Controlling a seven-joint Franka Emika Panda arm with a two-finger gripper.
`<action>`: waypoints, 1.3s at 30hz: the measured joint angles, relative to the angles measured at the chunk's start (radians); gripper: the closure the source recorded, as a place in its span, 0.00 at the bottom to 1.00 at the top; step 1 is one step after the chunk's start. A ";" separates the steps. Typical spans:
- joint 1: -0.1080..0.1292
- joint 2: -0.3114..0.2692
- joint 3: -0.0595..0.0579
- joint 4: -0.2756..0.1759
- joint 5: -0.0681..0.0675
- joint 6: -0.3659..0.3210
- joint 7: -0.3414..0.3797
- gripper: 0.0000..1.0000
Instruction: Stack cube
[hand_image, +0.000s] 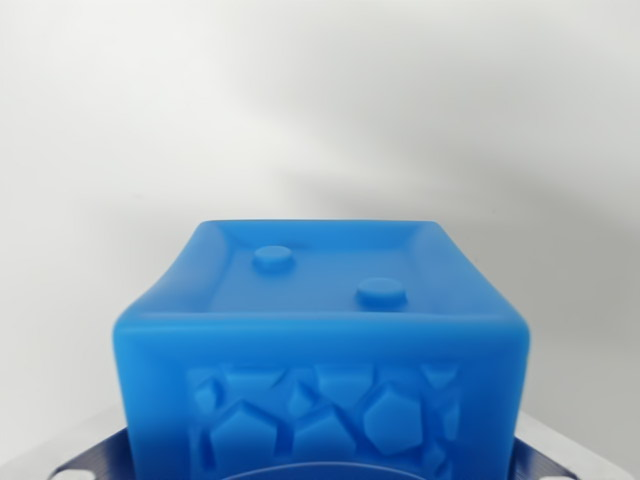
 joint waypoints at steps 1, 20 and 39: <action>0.000 -0.009 0.000 -0.001 0.001 -0.008 0.000 1.00; 0.000 -0.156 -0.001 -0.002 0.012 -0.148 -0.006 1.00; -0.033 -0.149 -0.041 0.032 0.016 -0.180 0.032 1.00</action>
